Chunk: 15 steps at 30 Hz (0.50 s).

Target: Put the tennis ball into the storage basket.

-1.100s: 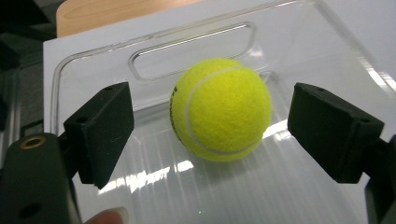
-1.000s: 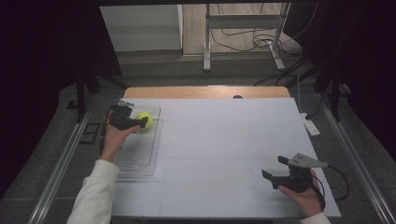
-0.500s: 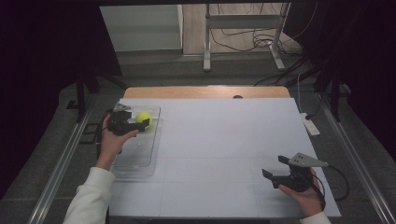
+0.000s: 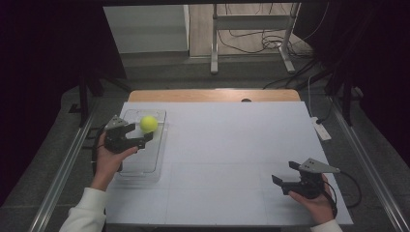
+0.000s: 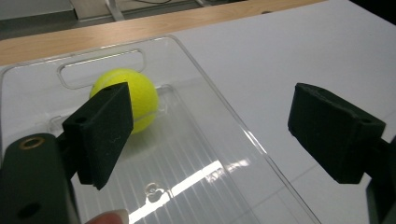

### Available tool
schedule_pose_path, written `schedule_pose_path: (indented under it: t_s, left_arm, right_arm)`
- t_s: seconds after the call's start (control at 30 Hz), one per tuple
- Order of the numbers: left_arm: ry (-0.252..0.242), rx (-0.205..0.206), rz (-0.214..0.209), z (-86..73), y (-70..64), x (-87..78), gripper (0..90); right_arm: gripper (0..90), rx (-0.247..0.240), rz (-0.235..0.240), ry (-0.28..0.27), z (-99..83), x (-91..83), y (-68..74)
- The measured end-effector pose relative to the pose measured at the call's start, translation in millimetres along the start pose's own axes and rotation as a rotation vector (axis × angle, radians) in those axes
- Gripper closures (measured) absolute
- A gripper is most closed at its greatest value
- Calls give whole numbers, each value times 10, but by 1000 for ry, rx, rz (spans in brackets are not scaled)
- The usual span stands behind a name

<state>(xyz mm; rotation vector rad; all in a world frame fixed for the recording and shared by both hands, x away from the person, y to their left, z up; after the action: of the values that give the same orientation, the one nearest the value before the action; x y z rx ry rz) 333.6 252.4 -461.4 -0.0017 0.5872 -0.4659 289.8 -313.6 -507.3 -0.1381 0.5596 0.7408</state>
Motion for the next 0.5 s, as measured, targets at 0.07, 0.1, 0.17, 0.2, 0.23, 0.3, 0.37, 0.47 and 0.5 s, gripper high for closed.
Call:
schedule_pose_path:
  t_s: [0.07, 0.1, 0.17, 0.2, 0.23, 0.3, 0.37, 0.47, 0.5]
  left_arm:
    - [-3, 2, -10, -33, -23, -24, 148]
    - [-3, 2, -10, -33, -23, -24, 148]
    - [-5, 3, -24, -91, -67, -44, 148]
    - [-1, 6, -31, -111, -85, -50, 148]
    - [-2, 7, -35, -133, -107, -57, 144]
    - [-1, 13, -46, -170, -143, -68, 146]
    - [4, 22, -52, -206, -187, -78, 145]
    - [1, 27, -68, -254, -258, -107, 145]
    - [1, 29, -73, -264, -274, -116, 145]
  right_arm:
    - [116, -1, -2, 0, -1, -6, 1]
    - [116, -1, -2, 0, -1, -6, 1]
    - [117, 0, -5, 2, -2, -13, 4]
    - [116, -2, -7, 5, -3, -15, 4]
    - [116, 0, -6, 3, -4, -14, 4]
    - [116, 1, -4, 2, -5, -14, 2]
    - [116, 1, -4, 3, -7, -12, 2]
    - [116, 0, -4, 4, -7, -11, 1]
    - [116, 1, -4, 3, -7, -12, 2]
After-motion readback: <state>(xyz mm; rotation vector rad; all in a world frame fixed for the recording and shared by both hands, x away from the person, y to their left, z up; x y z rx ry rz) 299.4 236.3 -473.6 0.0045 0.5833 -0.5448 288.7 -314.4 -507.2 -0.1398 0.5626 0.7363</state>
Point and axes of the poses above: each handheld gripper's, and its own axes: x roughly forward along the jaws, z roughly out of its top, y roughly to its left, the point moved 1 cm from there along x, roughly forward along the jaws, and after that the axes turned 3 degrees about z, right-handed, at the moved point
